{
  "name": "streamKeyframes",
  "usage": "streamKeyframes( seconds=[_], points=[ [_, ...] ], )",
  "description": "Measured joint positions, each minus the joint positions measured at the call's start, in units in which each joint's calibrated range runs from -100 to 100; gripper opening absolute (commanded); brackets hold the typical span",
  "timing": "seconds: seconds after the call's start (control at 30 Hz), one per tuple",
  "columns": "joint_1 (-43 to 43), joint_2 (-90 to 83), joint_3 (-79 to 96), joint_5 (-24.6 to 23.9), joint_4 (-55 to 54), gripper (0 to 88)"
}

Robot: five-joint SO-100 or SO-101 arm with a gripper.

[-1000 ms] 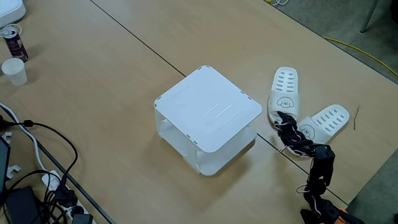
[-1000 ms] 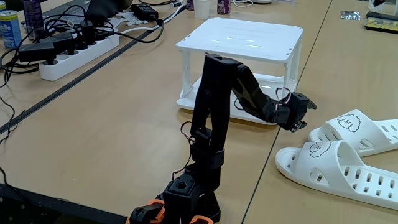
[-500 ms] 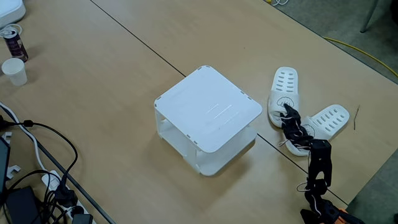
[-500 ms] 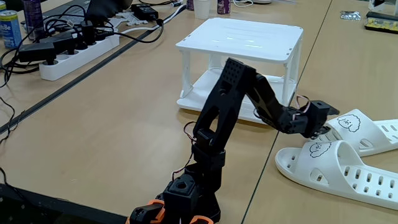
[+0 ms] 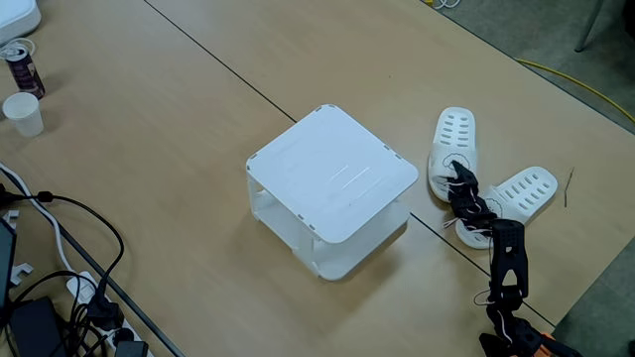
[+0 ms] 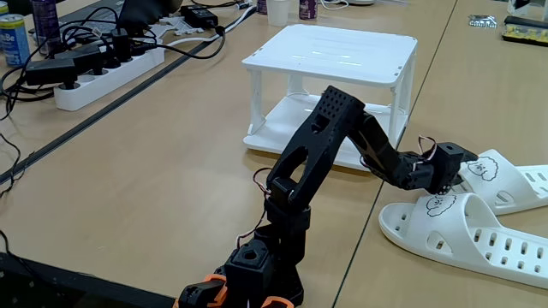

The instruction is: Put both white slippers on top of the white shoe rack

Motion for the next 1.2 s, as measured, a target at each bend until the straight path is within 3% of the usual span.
streamKeyframes(
  seconds=[0.17,0.5,0.9,1.2],
  points=[
    [1.0,0.0,0.0,0.0,0.0,0.3],
    [2.9,0.0,-3.7,0.0,1.0,0.8],
    [2.8,-10.4,-27.6,0.0,35.5,0.8],
    [-4.5,-20.5,-36.0,0.0,49.4,0.8]
  ],
)
